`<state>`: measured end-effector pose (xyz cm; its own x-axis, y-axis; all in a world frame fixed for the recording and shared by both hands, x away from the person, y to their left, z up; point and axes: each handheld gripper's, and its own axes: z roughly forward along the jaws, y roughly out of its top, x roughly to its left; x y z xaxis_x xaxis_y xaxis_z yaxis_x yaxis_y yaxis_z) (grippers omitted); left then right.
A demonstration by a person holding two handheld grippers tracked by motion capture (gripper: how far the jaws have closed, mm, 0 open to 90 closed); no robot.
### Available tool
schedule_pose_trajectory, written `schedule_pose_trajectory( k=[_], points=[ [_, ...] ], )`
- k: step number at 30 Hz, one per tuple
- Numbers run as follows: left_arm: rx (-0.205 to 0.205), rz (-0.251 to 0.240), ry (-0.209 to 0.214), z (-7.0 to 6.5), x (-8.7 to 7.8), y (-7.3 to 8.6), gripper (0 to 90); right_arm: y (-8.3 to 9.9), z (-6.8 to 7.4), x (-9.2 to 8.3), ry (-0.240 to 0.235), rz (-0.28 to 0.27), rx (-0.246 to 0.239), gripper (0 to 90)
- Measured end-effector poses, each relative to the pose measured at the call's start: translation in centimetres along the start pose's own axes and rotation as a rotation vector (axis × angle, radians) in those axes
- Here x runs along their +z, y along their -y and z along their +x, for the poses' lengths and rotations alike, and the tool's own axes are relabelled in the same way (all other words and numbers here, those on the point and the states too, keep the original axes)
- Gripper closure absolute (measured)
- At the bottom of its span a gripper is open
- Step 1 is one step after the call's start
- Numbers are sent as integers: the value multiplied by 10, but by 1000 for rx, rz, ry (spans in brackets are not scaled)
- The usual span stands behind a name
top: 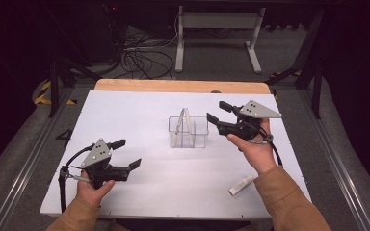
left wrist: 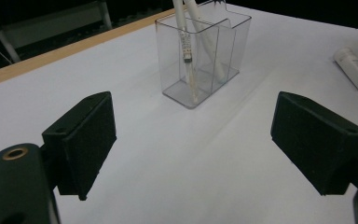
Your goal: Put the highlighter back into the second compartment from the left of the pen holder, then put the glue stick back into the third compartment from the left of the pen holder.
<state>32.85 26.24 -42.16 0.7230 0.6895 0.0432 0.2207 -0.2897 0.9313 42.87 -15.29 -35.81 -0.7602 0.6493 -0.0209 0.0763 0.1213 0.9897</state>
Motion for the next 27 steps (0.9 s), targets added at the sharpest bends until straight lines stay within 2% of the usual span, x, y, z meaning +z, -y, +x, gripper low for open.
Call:
schedule_pose_trajectory(
  k=[3, 6, 8, 10, 12, 16, 19, 20, 27],
  points=[
    [-8, -3, 3, -1, 0, -1, 142, 2, -2, -5, 4, 12, 12, 328],
    [-12, -3, 6, -2, -1, -3, 141, 3, -3, -9, 12, -1, 24, 319],
    [0, -5, 3, -3, -1, -4, 150, 5, -5, -12, 17, 3, 14, 317],
    [5, -8, -1, -3, -1, -5, 154, 7, -7, -16, 18, 9, 44, 317],
    [4, -7, 1, -5, -1, -6, 153, 9, -9, -20, 20, 32, 37, 317],
    [6, -10, 5, -7, 0, -8, 150, 12, -13, -29, 28, 34, 33, 312],
    [5, 11, 24, -9, 0, -10, 165, 15, -14, -34, 26, 46, 16, 303],
    [16, 13, 19, -9, 0, -11, 164, 15, -14, -36, 25, 53, 8, 302],
    [11, 35, 2, -10, 2, -10, 116, 16, -12, -51, 12, 89, -47, 288]
  ],
)
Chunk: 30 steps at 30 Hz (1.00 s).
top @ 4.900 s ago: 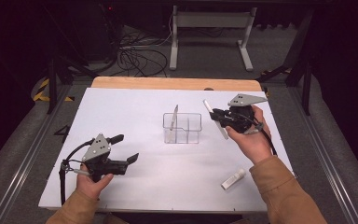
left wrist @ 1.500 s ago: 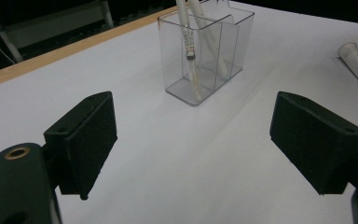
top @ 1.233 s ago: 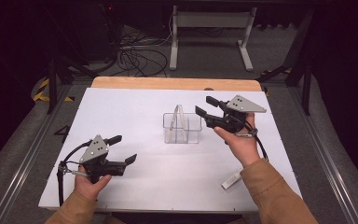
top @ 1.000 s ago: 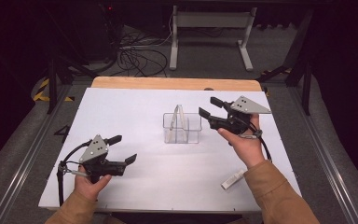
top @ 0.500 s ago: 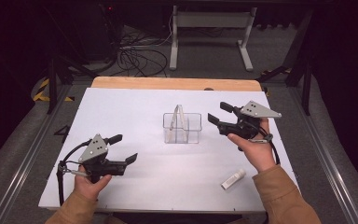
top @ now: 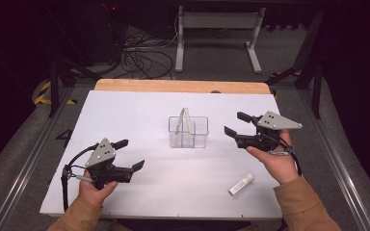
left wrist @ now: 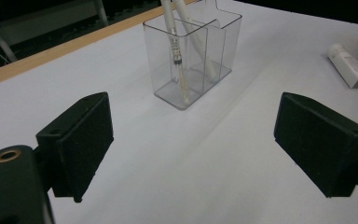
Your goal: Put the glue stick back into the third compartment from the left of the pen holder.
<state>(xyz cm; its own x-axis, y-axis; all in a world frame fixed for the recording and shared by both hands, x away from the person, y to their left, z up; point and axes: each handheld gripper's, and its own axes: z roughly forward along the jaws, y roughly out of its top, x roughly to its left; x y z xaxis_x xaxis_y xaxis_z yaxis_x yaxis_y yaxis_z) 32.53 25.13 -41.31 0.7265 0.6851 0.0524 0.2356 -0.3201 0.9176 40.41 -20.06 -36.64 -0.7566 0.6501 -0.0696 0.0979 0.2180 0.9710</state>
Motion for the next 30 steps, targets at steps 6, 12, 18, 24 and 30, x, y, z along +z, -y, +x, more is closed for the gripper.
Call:
schedule_pose_trajectory(
  k=[6, 12, 18, 24, 30],
  points=[
    [9, 5, 8, 0, 0, 0, 105, 4, 2, -8, -11, 27, -25, 286],
    [14, 5, 3, -1, 1, 0, 107, 5, 4, -13, -24, 32, -31, 286],
    [11, 10, 8, -1, 2, 1, 109, 7, 5, -17, -40, 33, -41, 272],
    [15, 14, 9, -2, 2, 1, 110, 7, 3, -20, -64, 51, -37, 272],
    [16, 13, 7, -2, 2, 1, 112, 7, 3, -22, -68, 69, -49, 271]
  ],
)
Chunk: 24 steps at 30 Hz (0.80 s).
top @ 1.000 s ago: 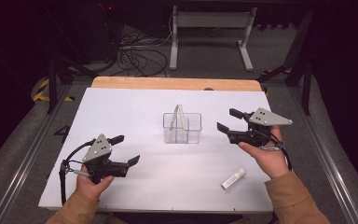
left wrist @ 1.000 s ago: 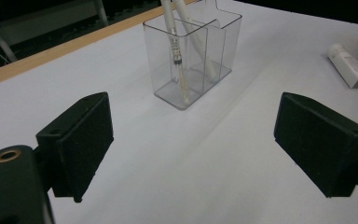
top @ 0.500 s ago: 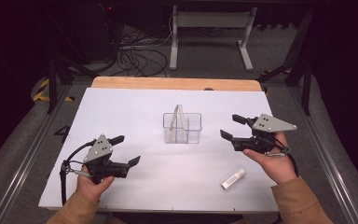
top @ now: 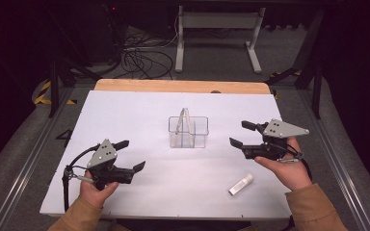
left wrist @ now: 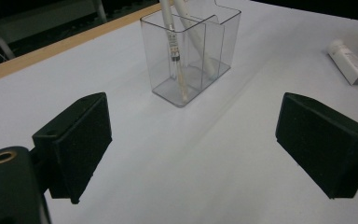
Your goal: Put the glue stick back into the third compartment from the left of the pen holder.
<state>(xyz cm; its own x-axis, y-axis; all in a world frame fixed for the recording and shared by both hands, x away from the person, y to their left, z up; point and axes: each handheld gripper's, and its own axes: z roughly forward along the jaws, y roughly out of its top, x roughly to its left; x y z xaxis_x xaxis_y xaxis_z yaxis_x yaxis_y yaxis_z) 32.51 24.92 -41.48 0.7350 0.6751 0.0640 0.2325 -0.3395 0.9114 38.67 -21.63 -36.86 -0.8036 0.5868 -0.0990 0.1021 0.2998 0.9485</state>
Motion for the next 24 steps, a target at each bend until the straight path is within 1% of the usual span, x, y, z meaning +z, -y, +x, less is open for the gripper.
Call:
schedule_pose_trajectory(
  k=[2, 8, 16, 19, 21, 24],
  points=[
    [0, 0, 1, 0, 0, 0, 112, 0, 0, -1, -8, 7, -12, 271],
    [-2, 0, 2, 0, 0, 0, 112, 1, 0, -7, -31, 51, -43, 271],
    [3, 8, 10, -3, 2, -1, 119, 6, 2, -14, -28, 95, -57, 276],
    [13, 11, 9, -4, 2, -1, 119, 7, 1, -16, -41, 125, -74, 286],
    [14, 12, 9, -4, 3, -1, 118, 9, 0, -17, -50, 151, -84, 286],
    [9, 13, 10, -4, 3, -1, 118, 12, 1, -20, -61, 198, -111, 286]
  ],
)
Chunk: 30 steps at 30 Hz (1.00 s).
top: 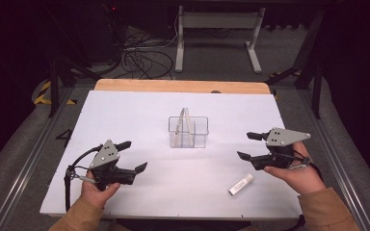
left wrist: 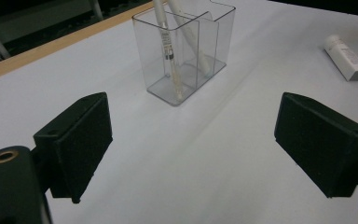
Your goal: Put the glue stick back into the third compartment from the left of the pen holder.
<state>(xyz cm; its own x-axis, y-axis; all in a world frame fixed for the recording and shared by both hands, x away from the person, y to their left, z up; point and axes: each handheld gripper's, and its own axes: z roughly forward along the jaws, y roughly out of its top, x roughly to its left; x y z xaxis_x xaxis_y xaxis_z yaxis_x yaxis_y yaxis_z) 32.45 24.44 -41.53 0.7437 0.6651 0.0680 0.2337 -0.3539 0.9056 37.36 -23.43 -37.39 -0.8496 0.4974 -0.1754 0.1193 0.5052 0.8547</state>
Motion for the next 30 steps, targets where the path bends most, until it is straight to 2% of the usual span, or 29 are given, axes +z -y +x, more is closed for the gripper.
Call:
schedule_pose_trajectory(
  k=[8, 17, 25, 30],
  points=[
    [3, 0, -2, 0, 0, 0, 117, 7, 5, 1, -26, 122, -65, 287],
    [3, 1, 0, 0, 0, 0, 117, 12, 7, 5, -85, 268, -151, 312],
    [3, 4, 0, 0, 1, 0, 117, 19, 11, 11, -140, 378, -211, 312],
    [5, 4, -2, 0, 1, 0, 117, 23, 12, 15, -176, 439, -232, 312]
  ],
)
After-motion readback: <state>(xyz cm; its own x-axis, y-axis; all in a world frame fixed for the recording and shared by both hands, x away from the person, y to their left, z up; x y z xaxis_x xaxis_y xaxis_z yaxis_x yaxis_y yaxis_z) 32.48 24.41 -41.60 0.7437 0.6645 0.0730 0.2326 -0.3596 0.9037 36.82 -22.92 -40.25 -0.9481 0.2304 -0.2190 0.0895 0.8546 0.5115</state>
